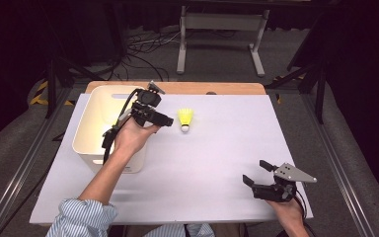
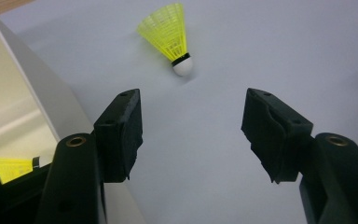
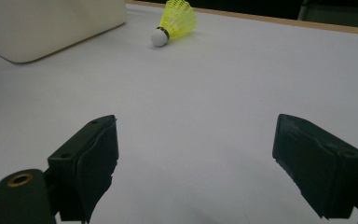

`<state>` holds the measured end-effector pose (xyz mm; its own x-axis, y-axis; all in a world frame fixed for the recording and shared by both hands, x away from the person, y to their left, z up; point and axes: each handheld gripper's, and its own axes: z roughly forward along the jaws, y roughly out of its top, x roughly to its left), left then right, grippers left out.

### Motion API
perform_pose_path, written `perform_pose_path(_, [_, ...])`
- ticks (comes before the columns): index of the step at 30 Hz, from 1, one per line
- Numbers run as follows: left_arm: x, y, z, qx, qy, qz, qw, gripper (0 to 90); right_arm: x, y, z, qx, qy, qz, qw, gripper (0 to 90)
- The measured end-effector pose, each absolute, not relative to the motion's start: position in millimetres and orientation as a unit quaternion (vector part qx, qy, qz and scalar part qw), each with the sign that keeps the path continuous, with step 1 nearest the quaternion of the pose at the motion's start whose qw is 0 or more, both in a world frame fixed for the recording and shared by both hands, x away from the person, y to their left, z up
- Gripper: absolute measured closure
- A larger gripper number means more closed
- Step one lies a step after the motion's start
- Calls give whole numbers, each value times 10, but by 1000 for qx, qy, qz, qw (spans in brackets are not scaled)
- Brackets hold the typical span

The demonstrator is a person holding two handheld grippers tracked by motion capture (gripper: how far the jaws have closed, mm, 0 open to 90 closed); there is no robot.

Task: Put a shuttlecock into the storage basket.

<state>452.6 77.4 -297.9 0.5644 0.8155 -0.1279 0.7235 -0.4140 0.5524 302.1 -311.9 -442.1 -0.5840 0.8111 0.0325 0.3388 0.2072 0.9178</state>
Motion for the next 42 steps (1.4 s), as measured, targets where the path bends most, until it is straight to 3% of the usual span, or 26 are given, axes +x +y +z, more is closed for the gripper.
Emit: perform_pose_path(42, [4678, 256, -3278, 847, 457, 65, 263, 376, 3009, -3114, -4411, 381, 741, 498, 240, 151])
